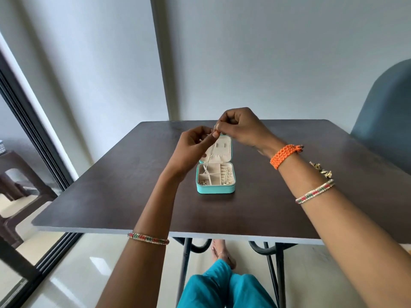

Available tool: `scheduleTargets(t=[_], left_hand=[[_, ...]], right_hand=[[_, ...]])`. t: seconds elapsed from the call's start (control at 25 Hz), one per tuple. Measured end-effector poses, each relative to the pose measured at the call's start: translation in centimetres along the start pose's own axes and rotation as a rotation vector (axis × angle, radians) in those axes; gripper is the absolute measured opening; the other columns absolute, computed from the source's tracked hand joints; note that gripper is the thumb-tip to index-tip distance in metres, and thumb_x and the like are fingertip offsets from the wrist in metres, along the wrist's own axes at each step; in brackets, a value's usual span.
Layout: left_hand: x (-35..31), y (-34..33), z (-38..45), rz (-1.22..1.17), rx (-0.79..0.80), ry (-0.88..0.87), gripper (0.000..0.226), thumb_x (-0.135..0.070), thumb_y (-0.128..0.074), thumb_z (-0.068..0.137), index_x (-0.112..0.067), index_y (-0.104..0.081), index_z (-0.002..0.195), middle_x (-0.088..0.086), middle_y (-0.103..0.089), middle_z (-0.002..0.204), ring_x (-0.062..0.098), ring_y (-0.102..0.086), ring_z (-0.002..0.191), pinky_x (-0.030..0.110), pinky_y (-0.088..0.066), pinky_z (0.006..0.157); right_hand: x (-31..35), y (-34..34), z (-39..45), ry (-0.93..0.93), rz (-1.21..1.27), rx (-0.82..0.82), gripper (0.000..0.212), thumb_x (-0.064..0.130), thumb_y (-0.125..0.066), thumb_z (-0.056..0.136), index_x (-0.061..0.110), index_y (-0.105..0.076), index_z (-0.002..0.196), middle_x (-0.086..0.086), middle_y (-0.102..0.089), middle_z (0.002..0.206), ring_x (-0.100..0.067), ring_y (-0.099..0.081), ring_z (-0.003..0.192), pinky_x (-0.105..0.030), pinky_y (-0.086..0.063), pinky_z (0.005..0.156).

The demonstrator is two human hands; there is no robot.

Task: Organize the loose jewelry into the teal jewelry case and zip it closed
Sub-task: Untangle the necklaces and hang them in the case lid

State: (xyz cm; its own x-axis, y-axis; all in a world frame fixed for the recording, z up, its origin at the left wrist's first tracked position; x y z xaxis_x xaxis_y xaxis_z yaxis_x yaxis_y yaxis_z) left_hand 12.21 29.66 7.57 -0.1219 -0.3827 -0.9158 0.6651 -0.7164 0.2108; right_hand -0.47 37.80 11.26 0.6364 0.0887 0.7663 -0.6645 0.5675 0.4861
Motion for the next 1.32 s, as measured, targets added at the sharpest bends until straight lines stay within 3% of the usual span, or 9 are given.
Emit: scheduleTargets(t=[0.08, 0.24, 0.44, 0.6, 0.72, 0.88, 1.0, 1.2, 1.32], left_hand=[[-1.3, -0.3, -0.2, 0.023, 0.004, -0.027, 0.015, -0.026, -0.059, 0.092, -0.014, -0.065, 0.086, 0.018, -0.056, 0.085, 0.022, -0.049, 0.079, 0.026, -0.042, 0.06], [-2.3, -1.1, -1.3, 0.019, -0.002, 0.003, 0.016, -0.017, -0.055, 0.094, -0.018, -0.063, 0.08, 0.007, -0.058, 0.079, 0.014, -0.05, 0.073, 0.024, -0.041, 0.061], [-0.6, -3.1, -3.4, 0.006, 0.087, 0.138, 0.013, -0.012, -0.054, 0.094, -0.008, -0.061, 0.085, 0.007, -0.061, 0.08, 0.007, -0.052, 0.058, 0.019, -0.043, 0.054], [0.9, -6.1, -4.0, 0.058, 0.08, 0.244, 0.019, -0.02, -0.058, 0.092, -0.008, -0.058, 0.077, 0.009, -0.044, 0.067, 0.01, -0.037, 0.049, 0.017, -0.033, 0.043], [1.2, -8.3, -5.0, -0.098, 0.037, 0.385, 0.021, -0.022, -0.063, 0.089, -0.013, -0.059, 0.071, 0.001, -0.032, 0.057, 0.007, -0.028, 0.038, 0.014, -0.024, 0.037], [1.4, -11.3, -6.9, -0.37, 0.002, 0.643, 0.014, -0.019, -0.067, 0.087, -0.015, -0.06, 0.075, -0.002, -0.026, 0.055, 0.007, -0.022, 0.038, 0.014, -0.017, 0.035], [2.0, -13.6, -7.9, -0.52, -0.094, 0.771, 0.027, -0.014, -0.07, 0.084, -0.016, -0.051, 0.065, -0.002, -0.022, 0.053, 0.006, -0.017, 0.034, 0.01, -0.014, 0.034], [1.6, -16.4, -8.7, -0.731, -0.216, 0.858, 0.015, -0.018, -0.061, 0.091, -0.011, -0.055, 0.079, -0.008, -0.024, 0.037, 0.004, -0.019, 0.025, 0.01, -0.017, 0.03], [1.9, -17.0, -8.4, -0.851, -0.198, 0.947, 0.014, -0.02, -0.048, 0.095, -0.009, -0.053, 0.089, -0.005, -0.024, 0.046, 0.004, -0.019, 0.025, 0.01, -0.016, 0.029]], right_hand=[[1.2, 1.1, -0.4, 0.012, -0.002, -0.033, 0.011, 0.015, -0.061, 0.078, 0.014, -0.067, 0.069, -0.009, -0.073, 0.079, -0.026, -0.068, 0.082, -0.041, -0.054, 0.082], [2.8, 3.4, -1.3, -0.042, 0.143, -0.188, 0.018, 0.01, -0.053, 0.086, 0.014, -0.06, 0.07, -0.005, -0.07, 0.078, -0.011, -0.063, 0.07, -0.024, -0.049, 0.065], [2.2, 6.5, -1.0, -0.167, 0.532, -0.443, 0.02, 0.003, -0.046, 0.088, 0.011, -0.05, 0.071, -0.007, -0.058, 0.064, -0.015, -0.057, 0.049, -0.029, -0.053, 0.059], [-0.2, 8.2, -0.7, -0.199, 0.365, -0.599, 0.017, 0.001, -0.042, 0.088, 0.01, -0.048, 0.076, -0.006, -0.052, 0.064, -0.017, -0.052, 0.049, -0.029, -0.053, 0.053], [-2.8, 8.5, -0.8, -0.238, 0.167, -0.634, 0.012, 0.002, -0.043, 0.089, 0.006, -0.054, 0.084, -0.006, -0.057, 0.066, -0.016, -0.055, 0.052, -0.027, -0.053, 0.051], [-7.0, 8.5, -1.2, -0.32, -0.084, -0.542, 0.013, 0.005, -0.051, 0.09, 0.007, -0.059, 0.08, -0.004, -0.061, 0.067, -0.011, -0.055, 0.045, -0.023, -0.053, 0.049], [-10.1, 7.9, -1.7, -0.337, -0.298, -0.388, 0.015, 0.007, -0.055, 0.089, 0.008, -0.063, 0.076, -0.006, -0.066, 0.071, 0.001, -0.055, 0.044, -0.011, -0.047, 0.049], [-14.7, 7.1, -2.4, -0.427, -0.547, -0.168, 0.016, 0.019, -0.062, 0.083, 0.022, -0.067, 0.068, 0.004, -0.069, 0.067, -0.017, -0.067, 0.075, -0.038, -0.054, 0.082], [-15.6, 6.7, -2.5, -0.431, -0.636, -0.11, 0.009, 0.024, -0.065, 0.084, 0.021, -0.072, 0.08, 0.003, -0.068, 0.08, -0.022, -0.064, 0.087, -0.042, -0.046, 0.093]])
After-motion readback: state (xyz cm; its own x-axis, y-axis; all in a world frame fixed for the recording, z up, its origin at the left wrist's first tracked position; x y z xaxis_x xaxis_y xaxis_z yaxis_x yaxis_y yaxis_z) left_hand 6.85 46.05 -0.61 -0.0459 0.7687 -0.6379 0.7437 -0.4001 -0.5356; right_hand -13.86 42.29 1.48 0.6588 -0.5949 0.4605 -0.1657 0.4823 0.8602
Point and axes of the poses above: each hand's wrist, its own z-axis towards the middle knuckle, its own y-axis out of the back of the hand, x = y × z, the point moved 2 cm from there along z, towards the middle knuckle
